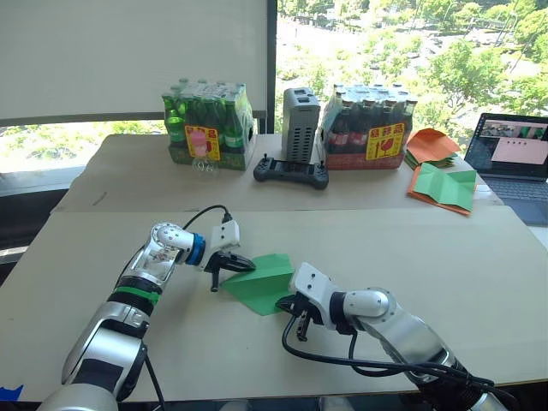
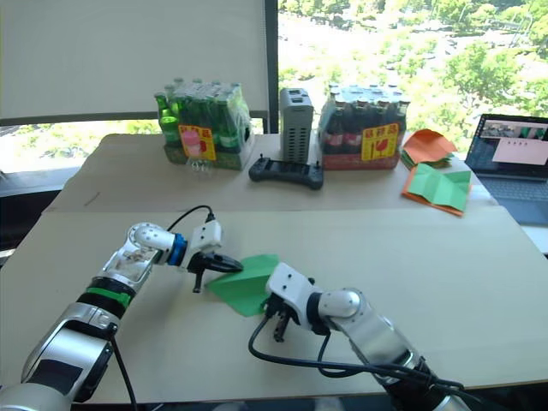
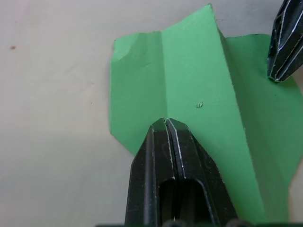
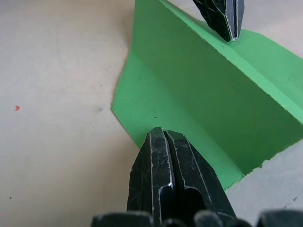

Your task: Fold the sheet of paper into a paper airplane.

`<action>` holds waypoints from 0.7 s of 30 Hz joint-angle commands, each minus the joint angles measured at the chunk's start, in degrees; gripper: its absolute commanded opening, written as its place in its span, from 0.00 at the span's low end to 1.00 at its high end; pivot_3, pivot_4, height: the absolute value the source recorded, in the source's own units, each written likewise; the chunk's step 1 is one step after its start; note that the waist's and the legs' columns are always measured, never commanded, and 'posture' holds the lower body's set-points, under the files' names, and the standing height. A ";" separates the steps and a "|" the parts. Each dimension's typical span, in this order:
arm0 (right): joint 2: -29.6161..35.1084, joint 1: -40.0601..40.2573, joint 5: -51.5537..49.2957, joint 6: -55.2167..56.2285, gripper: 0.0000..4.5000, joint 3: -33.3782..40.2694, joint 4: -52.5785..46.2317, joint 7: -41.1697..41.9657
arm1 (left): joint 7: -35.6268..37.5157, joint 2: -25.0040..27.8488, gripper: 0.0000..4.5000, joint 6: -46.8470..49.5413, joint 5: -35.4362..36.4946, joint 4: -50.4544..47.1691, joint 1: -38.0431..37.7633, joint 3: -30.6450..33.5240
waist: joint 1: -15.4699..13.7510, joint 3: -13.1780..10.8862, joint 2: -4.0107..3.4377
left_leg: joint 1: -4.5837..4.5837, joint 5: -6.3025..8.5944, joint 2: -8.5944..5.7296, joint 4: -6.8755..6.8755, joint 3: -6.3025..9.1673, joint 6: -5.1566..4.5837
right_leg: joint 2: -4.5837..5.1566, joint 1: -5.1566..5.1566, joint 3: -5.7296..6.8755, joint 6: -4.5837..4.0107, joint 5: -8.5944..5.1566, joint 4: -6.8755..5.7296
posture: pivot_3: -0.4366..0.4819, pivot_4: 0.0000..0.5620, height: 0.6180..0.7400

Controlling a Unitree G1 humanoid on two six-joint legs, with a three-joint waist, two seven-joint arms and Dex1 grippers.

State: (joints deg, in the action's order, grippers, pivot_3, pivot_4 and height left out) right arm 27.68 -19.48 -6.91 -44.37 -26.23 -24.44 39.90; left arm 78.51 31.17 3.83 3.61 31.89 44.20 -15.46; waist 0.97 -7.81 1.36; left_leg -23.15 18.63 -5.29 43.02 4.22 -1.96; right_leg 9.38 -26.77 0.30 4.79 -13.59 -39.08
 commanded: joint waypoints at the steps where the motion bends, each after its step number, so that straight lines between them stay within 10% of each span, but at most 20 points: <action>1: 0.04 0.72 -0.11 -1.31 0.00 -0.64 -0.94 -0.11 | 1.91 1.34 0.01 1.42 1.45 -6.88 -2.44 0.35 | 0.05 0.00 0.00 | 0.00 0.00 0.00 0.00 0.00 0.00 | 0.00 -0.01 0.00 0.00 0.00 0.00 | 0.48 0.27 0.49; 21: -0.03 0.22 -0.10 -1.14 0.00 -0.58 -0.32 -0.08 | -0.59 1.80 0.01 10.32 3.39 -23.30 -9.83 0.02 | -0.05 0.00 0.00 | 0.01 0.00 0.00 0.01 0.00 0.00 | 0.01 -0.01 -0.01 0.00 0.00 -0.01 | 0.48 0.27 0.49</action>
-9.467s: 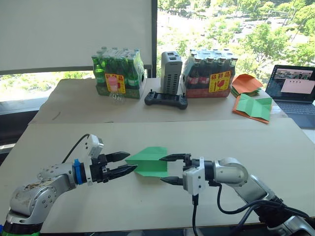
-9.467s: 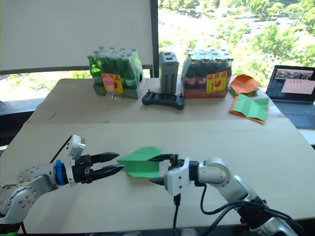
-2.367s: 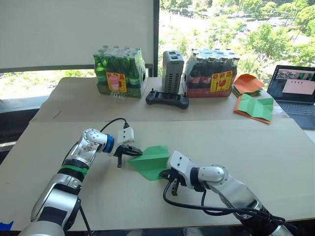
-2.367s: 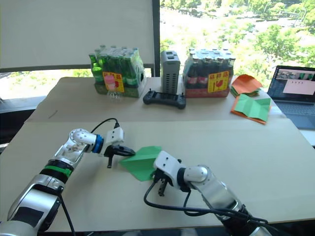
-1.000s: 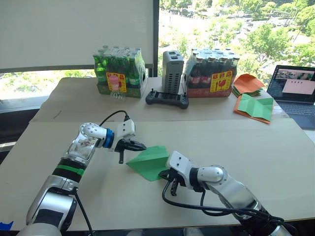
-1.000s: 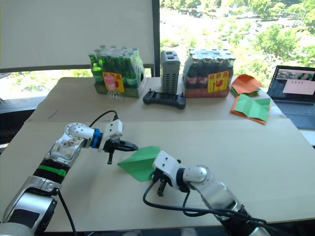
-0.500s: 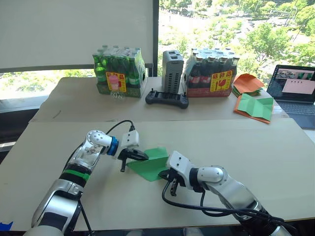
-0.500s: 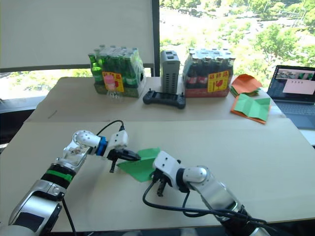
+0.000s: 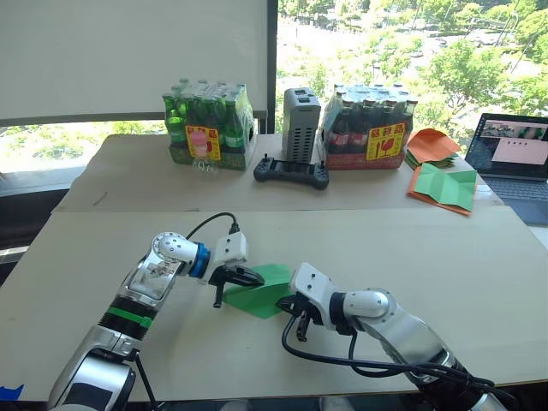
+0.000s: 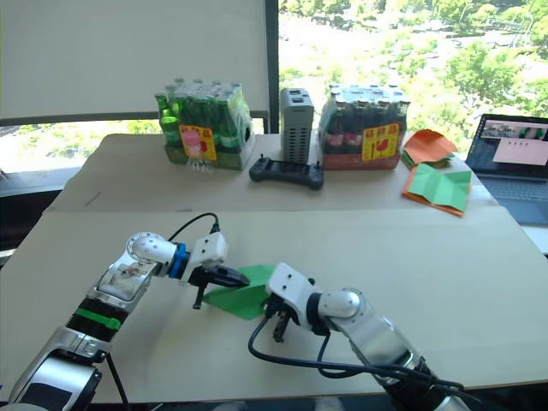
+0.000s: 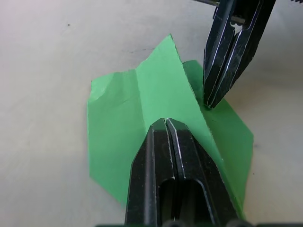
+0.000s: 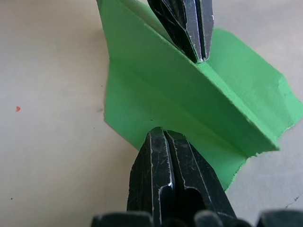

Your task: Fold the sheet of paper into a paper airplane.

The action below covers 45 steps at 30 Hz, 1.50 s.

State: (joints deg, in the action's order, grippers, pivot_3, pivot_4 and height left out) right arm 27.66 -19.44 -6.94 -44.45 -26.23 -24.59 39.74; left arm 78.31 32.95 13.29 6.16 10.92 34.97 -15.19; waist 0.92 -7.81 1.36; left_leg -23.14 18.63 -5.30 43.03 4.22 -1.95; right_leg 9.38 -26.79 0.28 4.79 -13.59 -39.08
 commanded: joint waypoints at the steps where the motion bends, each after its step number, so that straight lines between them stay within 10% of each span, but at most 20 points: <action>1: 0.00 0.22 -0.07 -1.10 0.00 -0.56 -0.22 0.05 | -0.57 0.13 0.01 0.81 0.71 -2.43 -0.91 -0.34 | -0.02 0.00 0.00 | 0.00 0.00 0.00 0.00 0.00 0.00 | 0.00 0.00 0.00 0.00 0.00 0.00 | 0.48 0.27 0.49; 34: 0.87 -0.14 -0.94 -3.10 0.00 0.63 -0.88 0.06 | -17.77 -0.62 0.01 14.07 6.13 -23.30 -15.08 3.19 | -0.24 0.01 -0.01 | 0.13 0.00 0.00 0.00 0.01 0.00 | 0.02 0.14 -0.02 0.00 0.00 0.04 | 0.48 0.27 0.49; 45: 4.04 -3.78 -16.55 -12.72 0.00 13.01 -9.50 7.18 | -19.13 -0.64 0.01 13.69 5.94 -23.37 -15.96 1.76 | -0.26 0.00 -0.01 | 0.11 0.00 0.01 -0.02 0.02 0.00 | 0.03 0.13 -0.01 0.00 0.00 0.07 | 0.48 0.27 0.49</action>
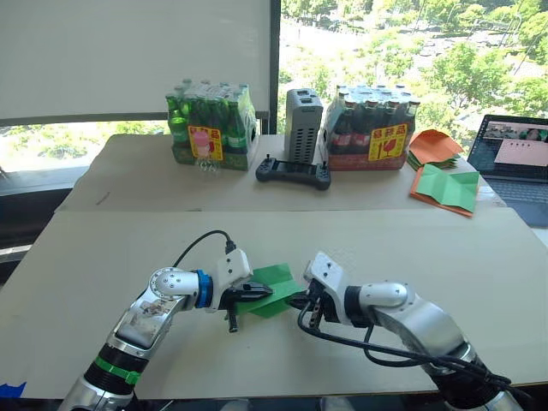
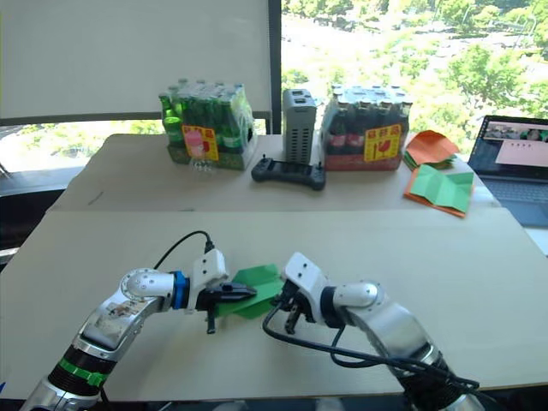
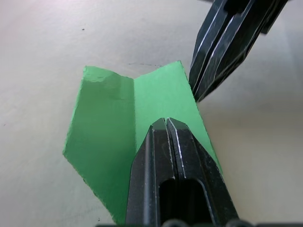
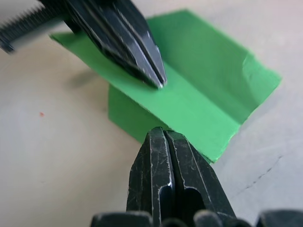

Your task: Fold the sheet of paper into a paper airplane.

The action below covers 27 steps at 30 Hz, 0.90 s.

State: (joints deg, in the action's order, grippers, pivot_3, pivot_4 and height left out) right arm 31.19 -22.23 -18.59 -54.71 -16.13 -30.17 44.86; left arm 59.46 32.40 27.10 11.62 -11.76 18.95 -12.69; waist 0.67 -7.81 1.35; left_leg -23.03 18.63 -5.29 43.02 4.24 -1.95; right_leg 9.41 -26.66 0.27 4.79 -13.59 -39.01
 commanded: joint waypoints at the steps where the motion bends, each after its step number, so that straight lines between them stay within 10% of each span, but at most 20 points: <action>1: 0.49 -1.23 -6.35 -3.15 0.00 3.46 -4.64 2.39 | -0.33 -0.13 0.01 -0.35 0.31 -0.48 0.05 -0.94 | -0.01 0.00 0.00 | 0.00 0.00 0.00 -0.01 0.01 0.00 | 0.00 0.01 0.01 0.00 0.00 0.01 | 0.48 0.27 0.49; 27: -1.75 -0.83 5.75 6.19 0.00 -8.86 8.05 -6.11 | -2.35 0.93 0.01 5.39 5.99 -5.23 -0.03 4.19 | 0.15 0.00 0.00 | -0.01 -0.01 -0.01 -0.02 0.01 0.01 | 0.03 -0.03 0.01 0.00 0.00 0.00 | 0.48 0.27 0.49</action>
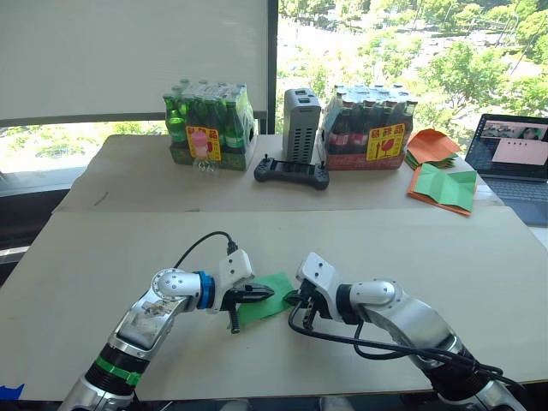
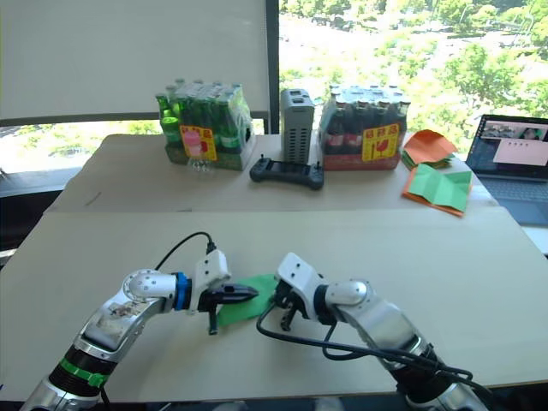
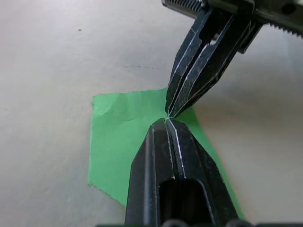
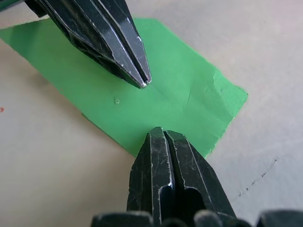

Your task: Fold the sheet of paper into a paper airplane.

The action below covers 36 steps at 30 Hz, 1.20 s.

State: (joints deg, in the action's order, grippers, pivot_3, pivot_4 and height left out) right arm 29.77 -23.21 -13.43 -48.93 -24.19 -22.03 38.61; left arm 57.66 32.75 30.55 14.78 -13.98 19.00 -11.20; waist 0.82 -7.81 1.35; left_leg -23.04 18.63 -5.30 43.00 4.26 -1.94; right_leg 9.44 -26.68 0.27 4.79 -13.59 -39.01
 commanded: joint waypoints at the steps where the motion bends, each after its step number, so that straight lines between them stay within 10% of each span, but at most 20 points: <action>1: -0.43 0.14 0.71 0.41 0.00 -0.97 -0.21 0.17 | -0.94 0.83 0.01 3.93 5.11 -3.62 -0.42 5.08 | 0.00 0.00 0.00 | 0.00 0.00 0.00 0.00 0.00 0.00 | 0.00 0.00 0.00 0.00 0.00 0.00 | 0.48 0.27 0.49; 22: -2.57 0.20 0.58 -2.81 0.00 -1.89 -4.61 -0.86 | 1.42 7.15 0.01 17.89 27.26 -10.57 -9.51 18.75 | 0.21 0.00 0.00 | -0.02 -0.02 0.02 -0.06 0.03 0.04 | -0.03 -0.10 -0.02 -0.01 0.00 -0.03 | 0.48 0.27 0.49; 36: -2.79 0.18 0.44 -3.60 0.00 -1.78 -4.94 -1.62 | -0.75 8.99 0.01 9.57 16.91 -8.19 -14.83 7.88 | -0.12 -0.02 -0.02 | 0.04 -0.01 0.00 -0.07 0.03 0.03 | -0.01 -0.01 -0.04 -0.03 0.00 0.01 | 0.48 0.27 0.49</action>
State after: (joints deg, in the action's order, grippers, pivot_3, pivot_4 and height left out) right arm 27.38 -23.07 -12.56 -51.89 -26.23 -25.04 37.11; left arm 56.93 41.44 41.28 32.25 -21.60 4.40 -3.07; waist 0.70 -7.82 1.32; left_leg -23.00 18.62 -5.30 42.93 4.29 -1.91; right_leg 9.44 -26.69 0.24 4.76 -13.60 -39.00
